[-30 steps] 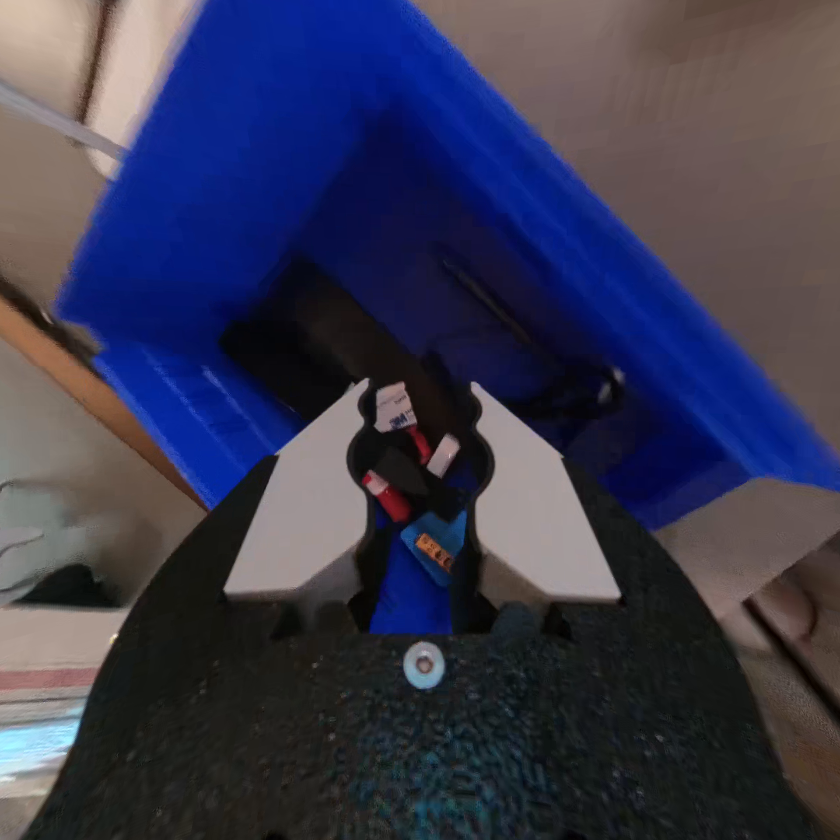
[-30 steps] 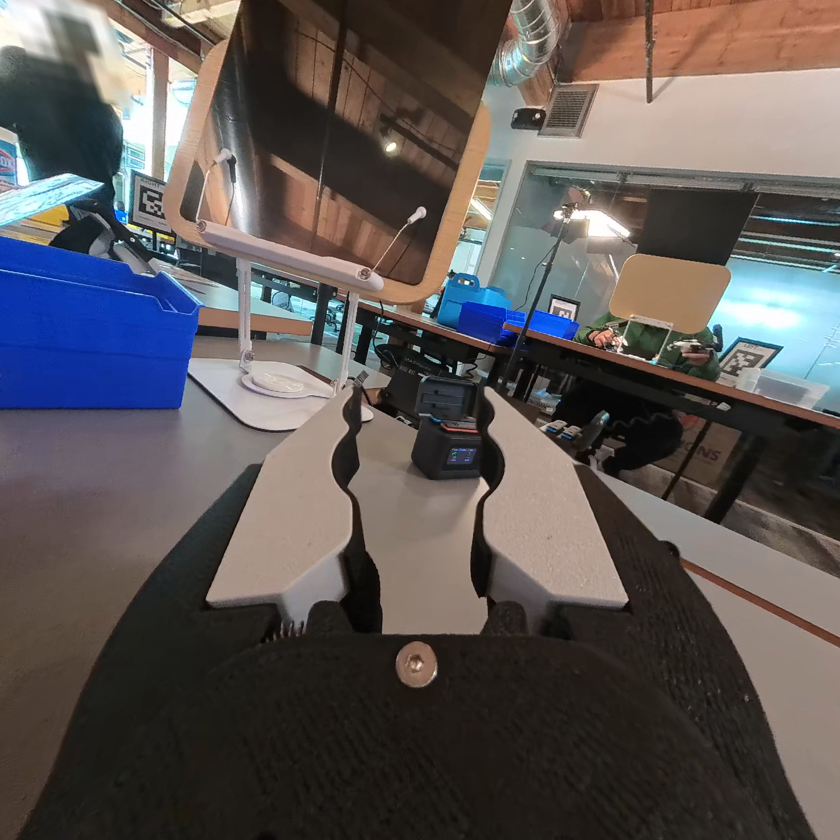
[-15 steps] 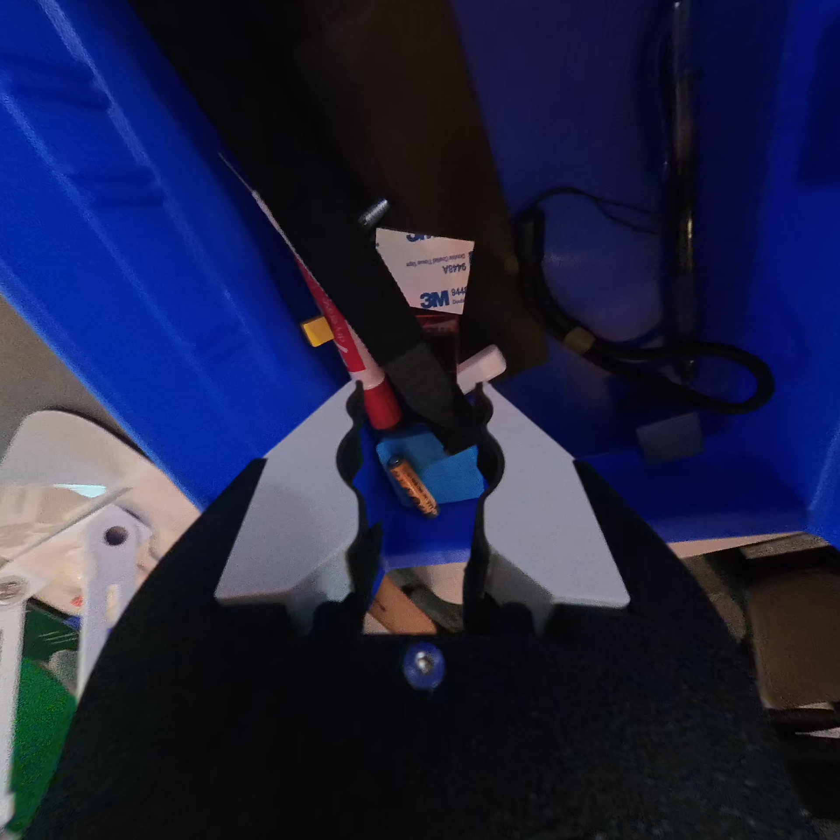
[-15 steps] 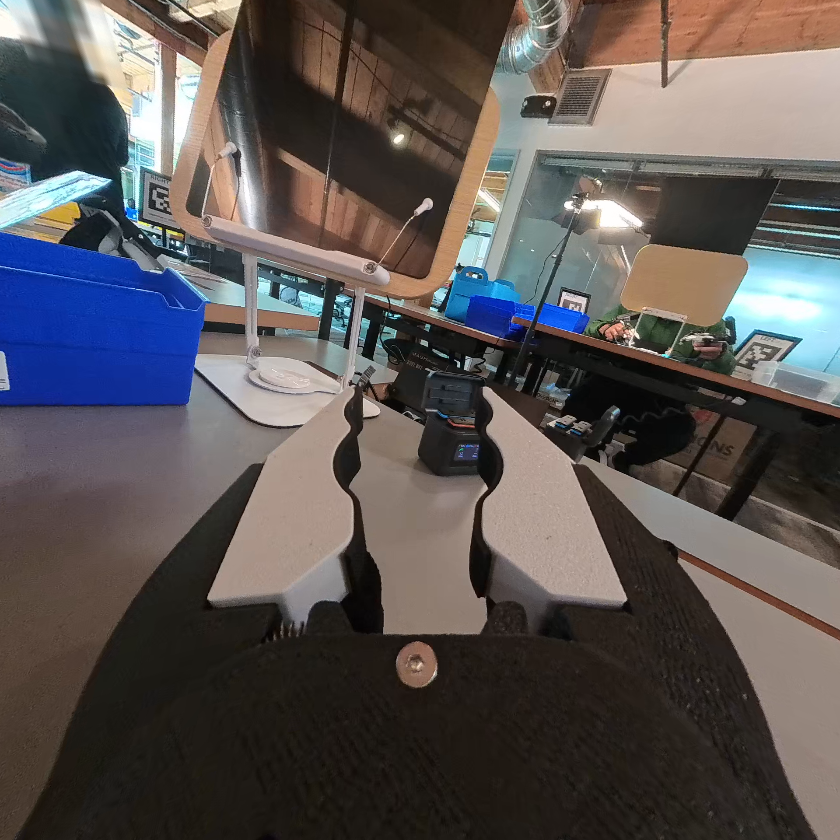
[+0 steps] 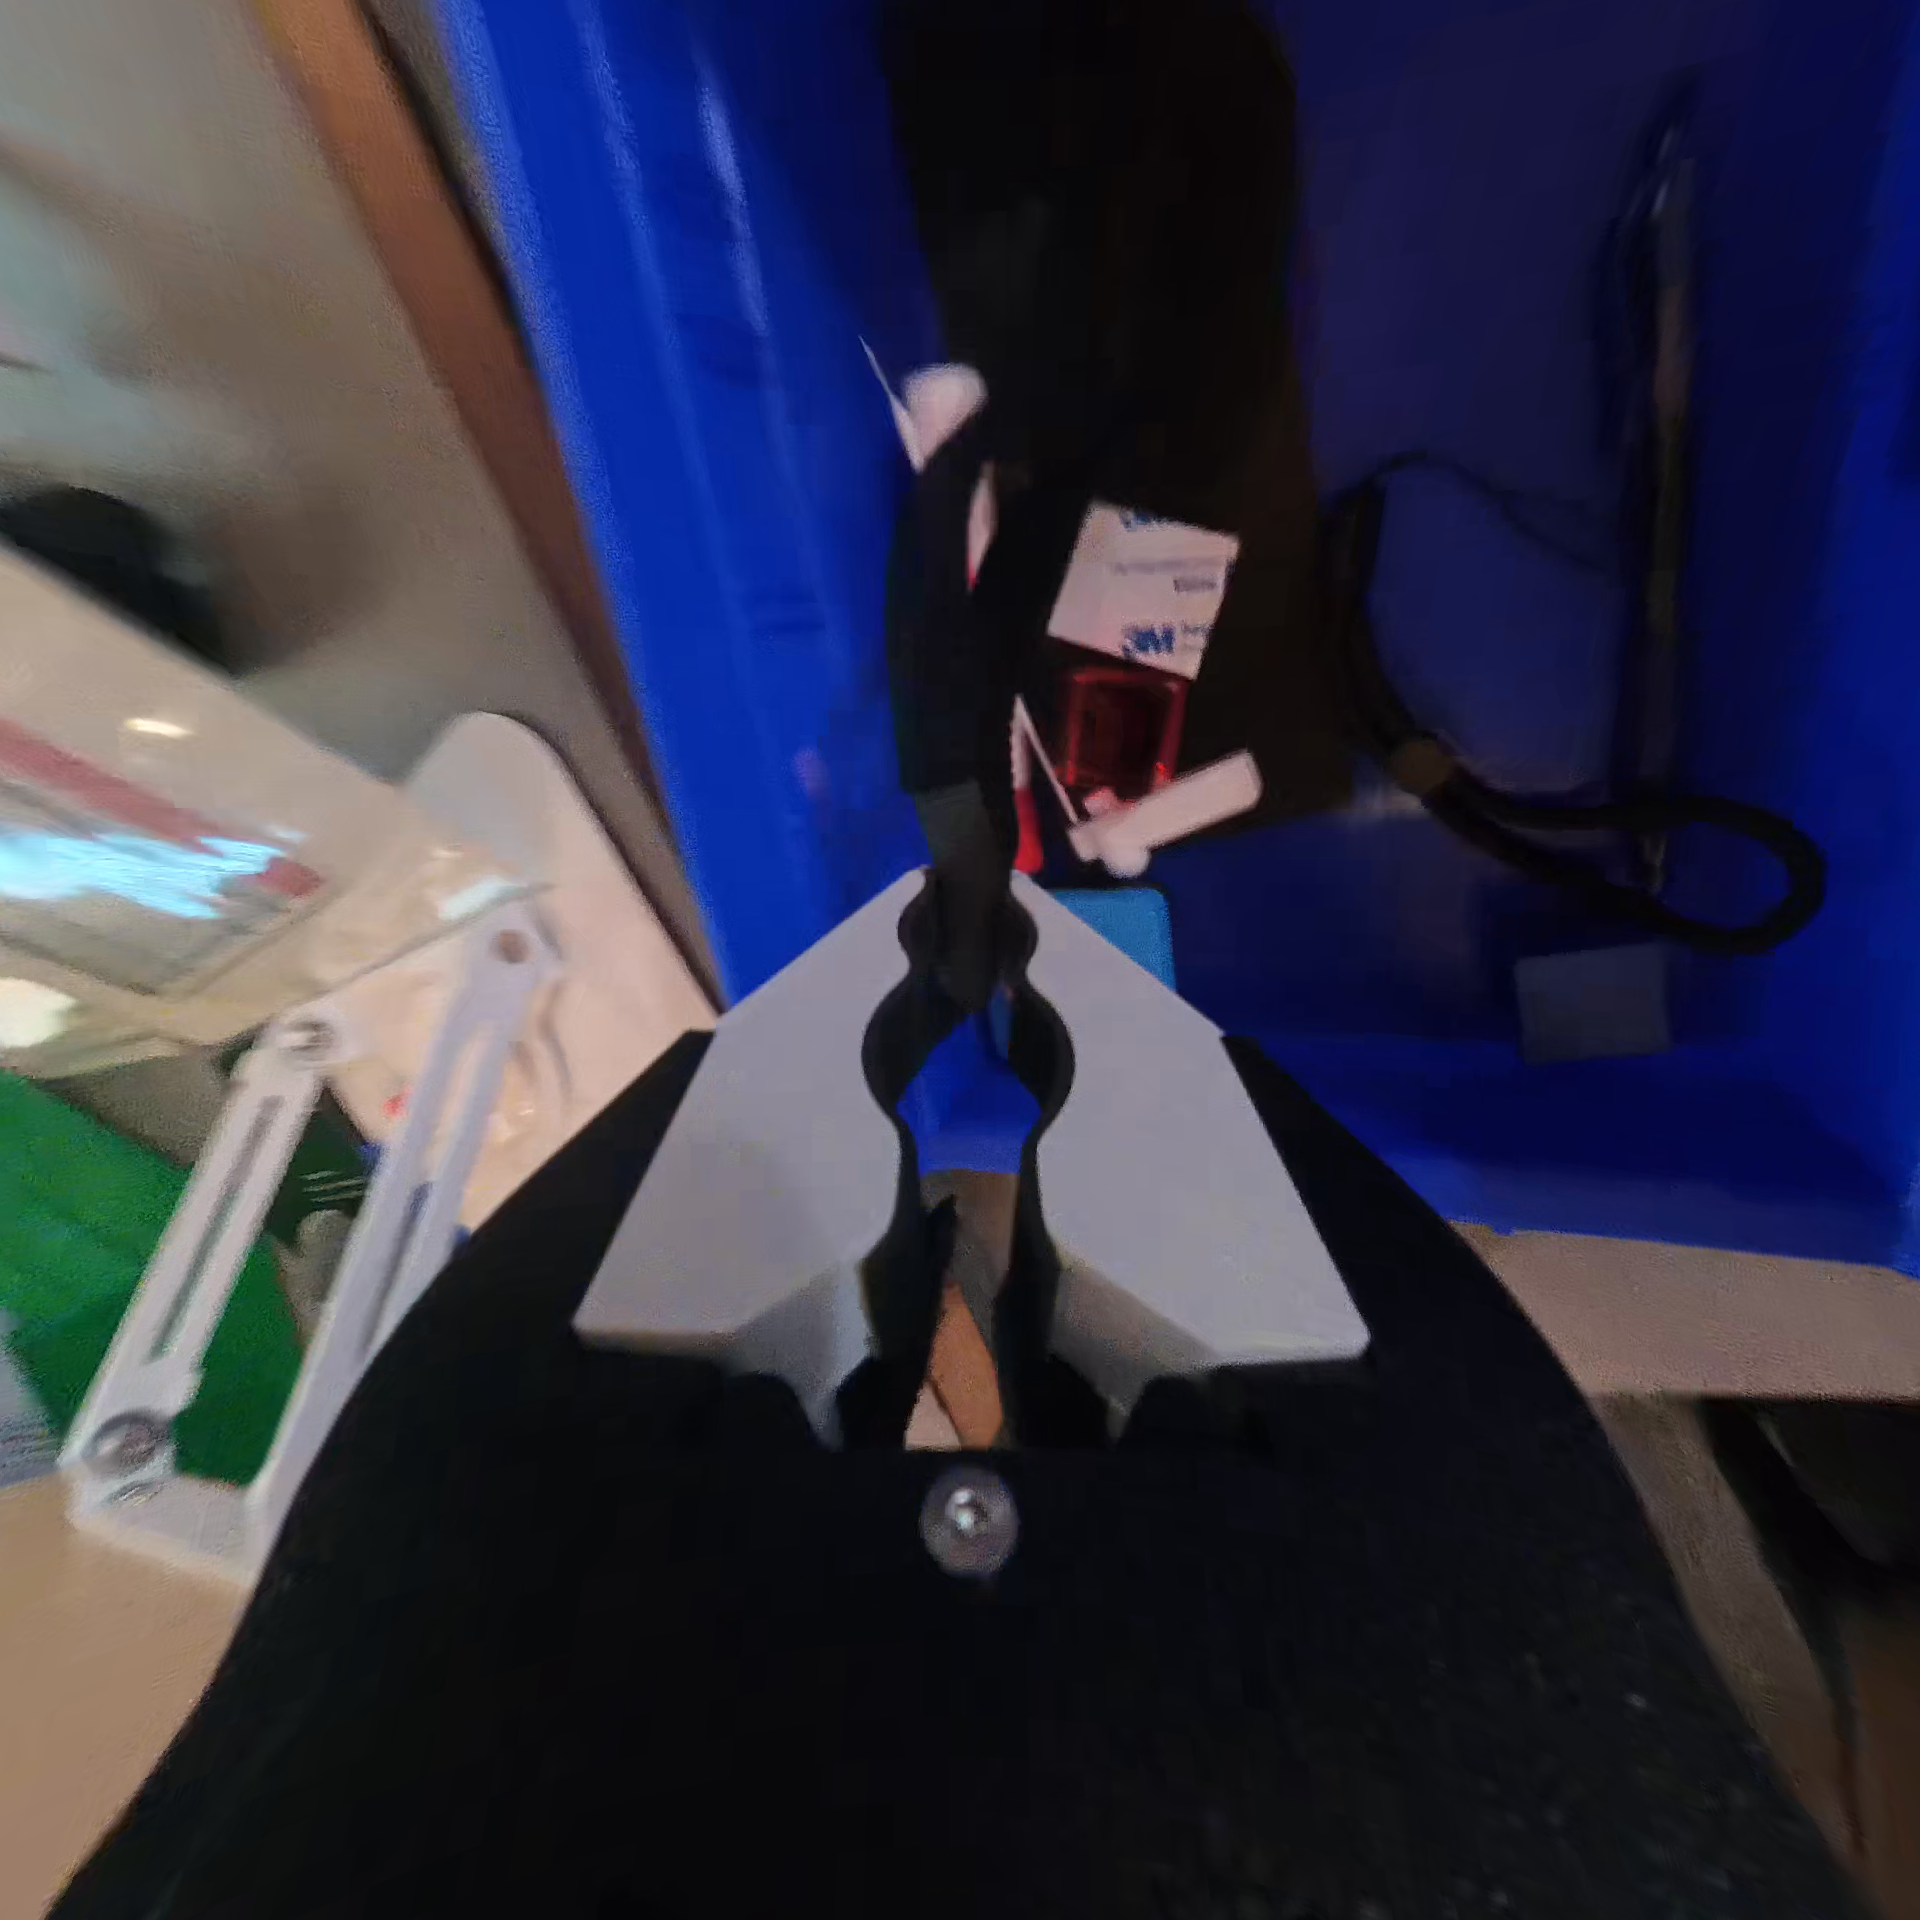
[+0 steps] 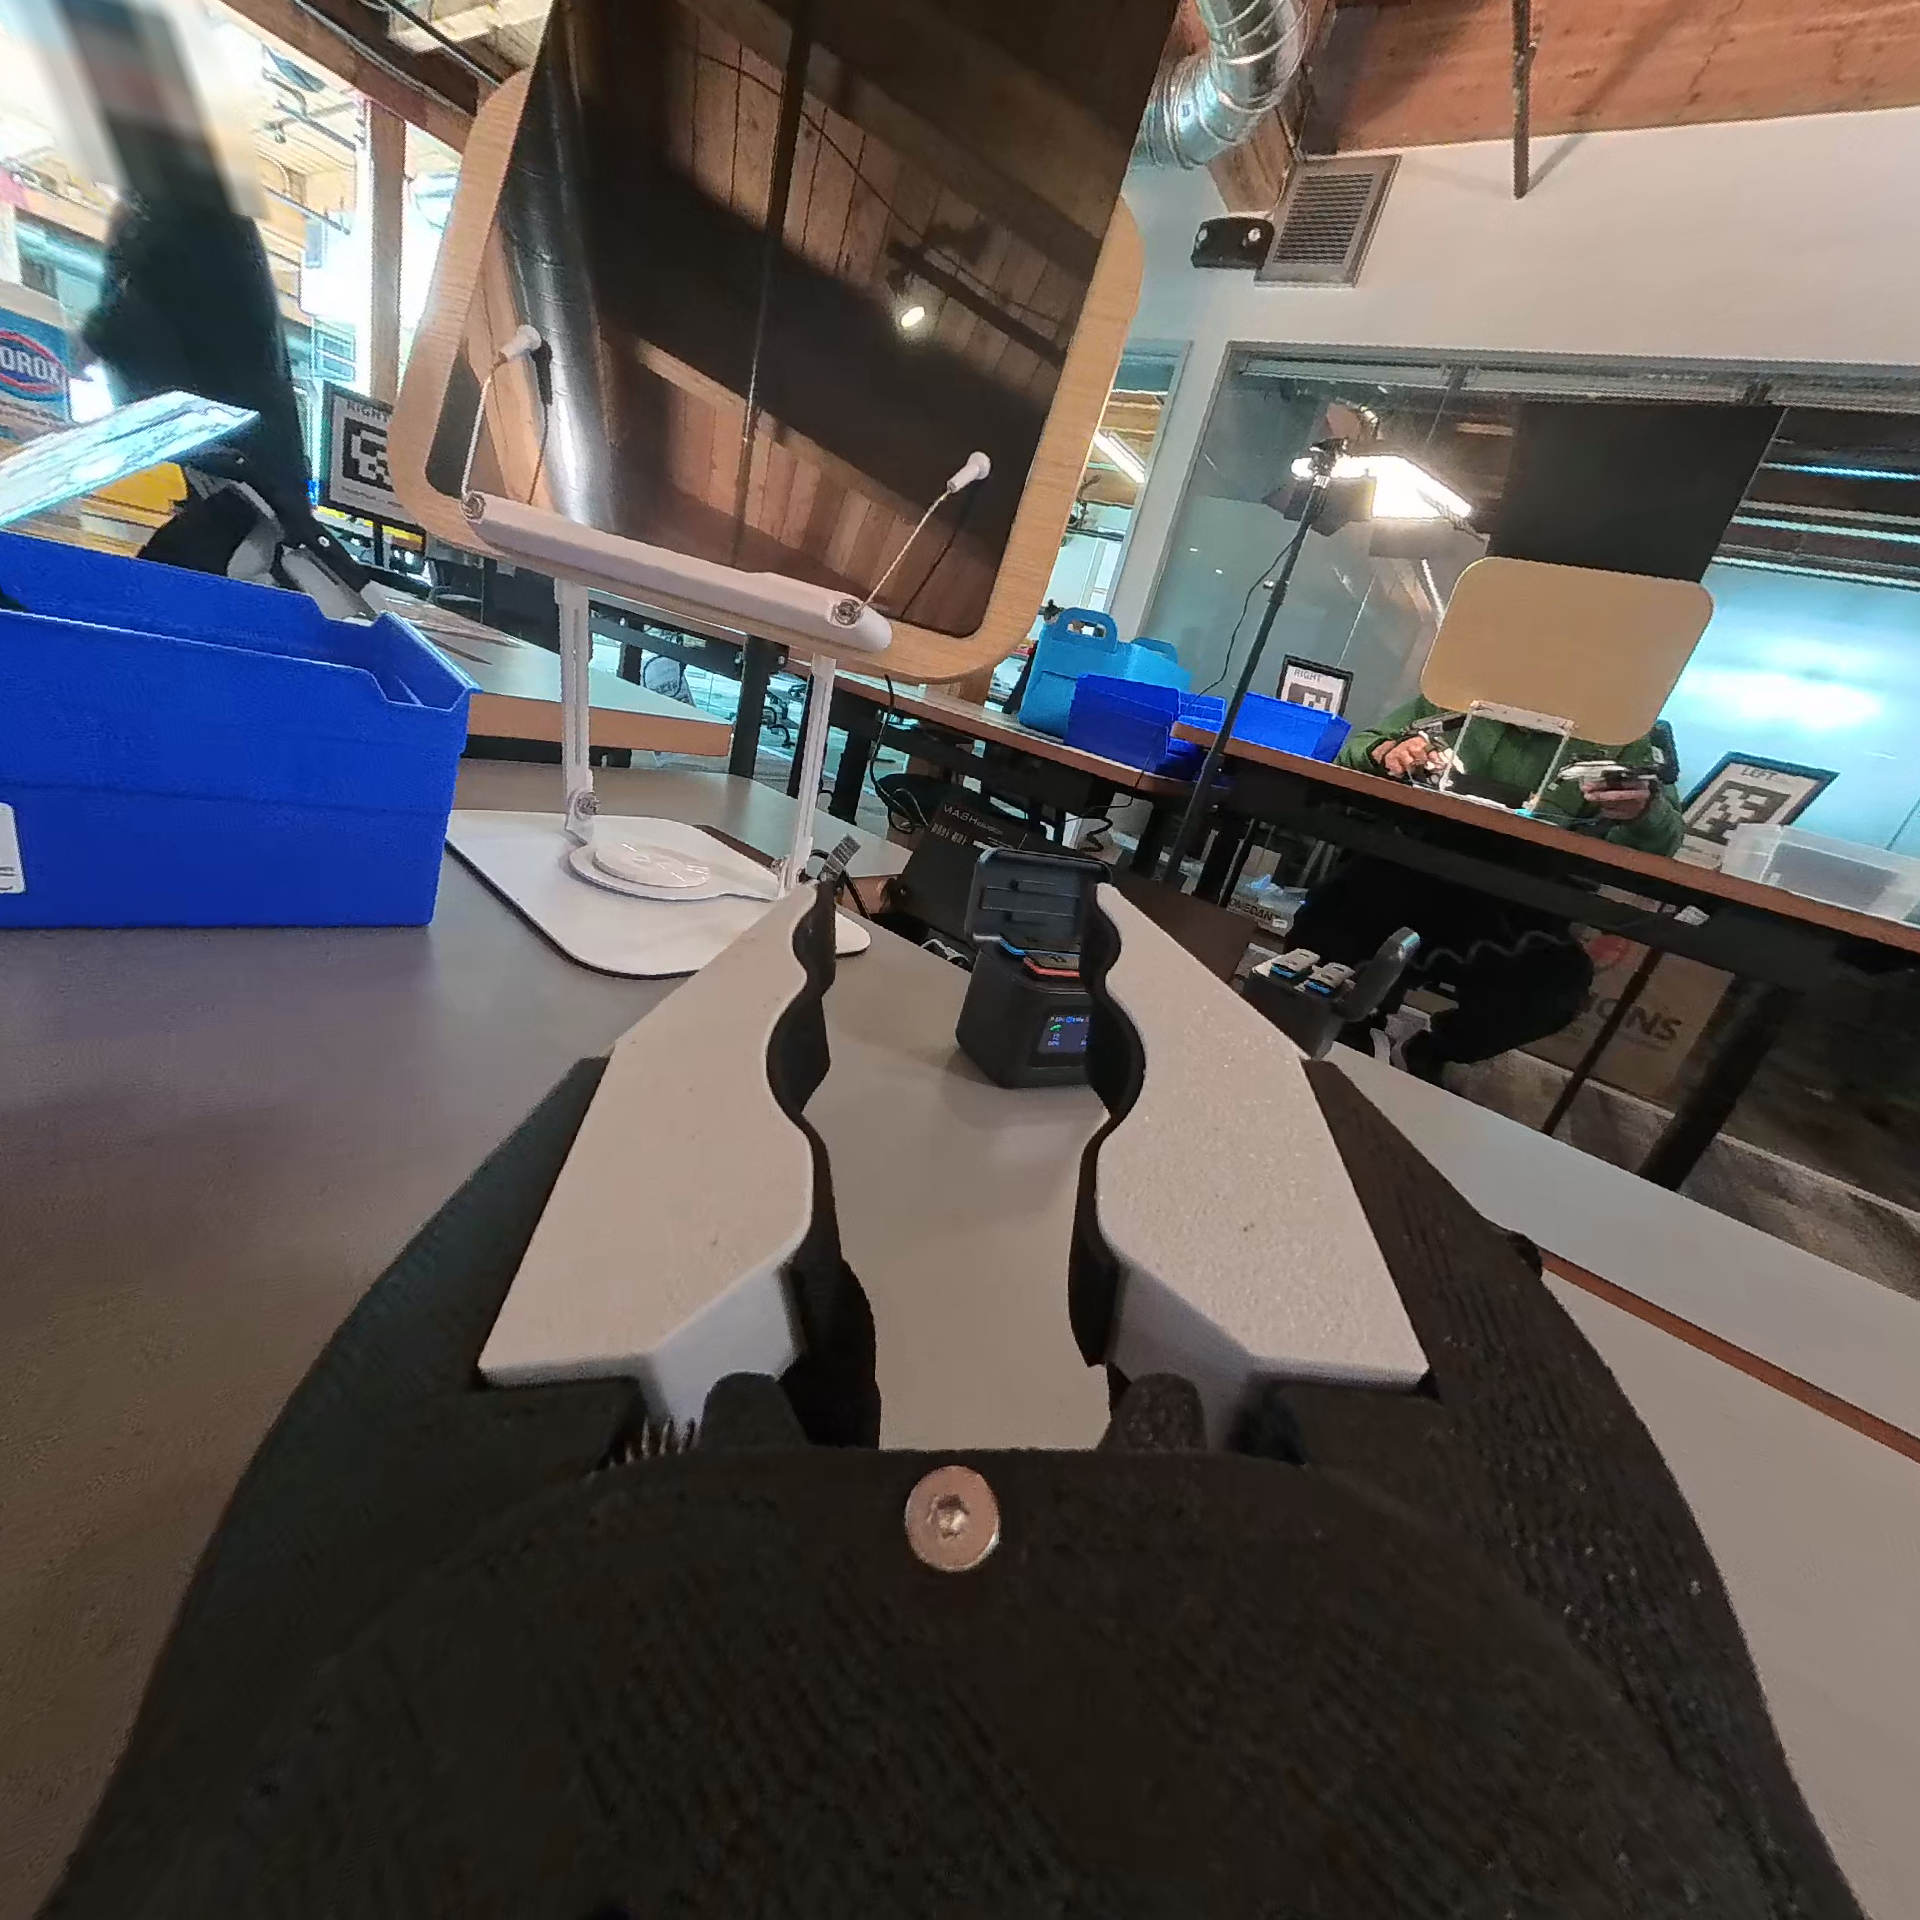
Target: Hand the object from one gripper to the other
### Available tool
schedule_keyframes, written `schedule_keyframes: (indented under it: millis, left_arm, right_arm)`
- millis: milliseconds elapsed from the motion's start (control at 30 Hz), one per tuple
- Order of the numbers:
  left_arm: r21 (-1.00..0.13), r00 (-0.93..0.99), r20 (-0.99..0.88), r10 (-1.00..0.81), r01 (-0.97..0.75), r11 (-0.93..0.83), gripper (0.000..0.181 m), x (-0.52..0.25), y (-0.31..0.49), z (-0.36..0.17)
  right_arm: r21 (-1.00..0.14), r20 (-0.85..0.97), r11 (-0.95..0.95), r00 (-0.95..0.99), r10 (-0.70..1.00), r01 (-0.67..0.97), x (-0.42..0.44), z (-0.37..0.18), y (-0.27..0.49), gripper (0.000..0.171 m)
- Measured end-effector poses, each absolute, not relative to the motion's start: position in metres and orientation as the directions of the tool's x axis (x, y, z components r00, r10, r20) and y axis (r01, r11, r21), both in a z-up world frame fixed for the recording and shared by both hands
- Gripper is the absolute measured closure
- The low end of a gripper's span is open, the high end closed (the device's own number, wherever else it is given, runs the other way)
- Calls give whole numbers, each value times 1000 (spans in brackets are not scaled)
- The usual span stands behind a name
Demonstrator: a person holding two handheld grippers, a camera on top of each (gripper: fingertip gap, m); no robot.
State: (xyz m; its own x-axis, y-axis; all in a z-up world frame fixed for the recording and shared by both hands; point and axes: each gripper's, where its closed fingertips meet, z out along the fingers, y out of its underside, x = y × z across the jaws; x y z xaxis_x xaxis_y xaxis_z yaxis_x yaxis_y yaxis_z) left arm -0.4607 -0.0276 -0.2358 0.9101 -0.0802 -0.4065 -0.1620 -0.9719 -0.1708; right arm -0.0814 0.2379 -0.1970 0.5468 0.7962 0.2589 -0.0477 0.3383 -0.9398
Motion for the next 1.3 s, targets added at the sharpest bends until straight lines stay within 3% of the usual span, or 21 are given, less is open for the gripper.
schedule_keyframes:
  millis: [33, 233, 367, 467, 600, 700, 767, 800, 933, 1067, 1133, 1167, 1200, 1267, 1300]
  left_arm:
    - [-225, 886, -457, -74, -195, -955, 176, -459, -22, -221]
    - [-499, 735, -678, -24, -484, -718, 176, -385, 27, -123]
    - [-554, 645, -764, -5, -662, -505, 176, -306, 67, -87]
    - [-664, 696, -718, 20, -676, -319, 177, -247, 100, -86]
    - [-824, 826, -563, 31, -557, -100, 175, -189, 145, -109]
    - [-779, 773, -592, 228, -622, 86, 175, -171, 162, -108]
    - [-753, 762, -605, 233, -642, 145, 175, -152, 173, -121]
    - [-764, 779, -594, 200, -624, 163, 175, -143, 180, -130]
    - [-769, 792, -604, 87, -608, 196, 175, -112, 195, -163]
    - [-738, 754, -657, -3, -643, 202, 175, -92, 199, -184]
    - [-713, 723, -690, -35, -671, 203, 175, -83, 199, -196]
    - [-698, 705, -708, -49, -687, 204, 174, -79, 199, -200]
    - [-696, 700, -711, -65, -688, 205, 173, -76, 199, -204]
    - [-743, 725, -668, -170, -637, 207, 161, -64, 199, -213]
    - [-781, 745, -624, -235, -593, 194, 146, -59, 199, -217]
  right_arm:
    - [-939, 263, 341, 546, 795, -45, -82, -197, 238, 125]
    - [-920, 304, 388, 533, 790, -50, -84, -193, 228, 125]
    - [-899, 342, 430, 482, 807, -82, -85, -188, 206, 122]
    - [-893, 388, 450, 457, 800, -31, -85, -194, 193, 123]
    - [-932, 258, 328, 359, 897, -151, -83, -187, 171, 126]
    - [-947, 221, 293, 400, 889, -128, -77, -183, 176, 150]
    - [-947, 196, 271, 361, 912, -172, -75, -177, 168, 152]
    - [-951, 135, 209, 304, 943, -226, -75, -171, 161, 149]
    - [-926, -259, -221, 91, 962, -305, -72, -160, 166, 106]
    - [-828, -485, -451, 22, 874, -334, -61, -156, 186, 100]
    - [-803, -528, -495, 14, 849, -332, -58, -158, 192, 110]
    - [-797, -532, -500, 4, 846, -340, -56, -158, 193, 125]
    - [-798, -525, -492, 2, 851, -349, -53, -157, 194, 151]
    - [-829, -481, -433, 55, 875, -354, -49, -157, 198, 168]
    - [-859, -436, -378, 108, 893, -344, -47, -158, 202, 169]
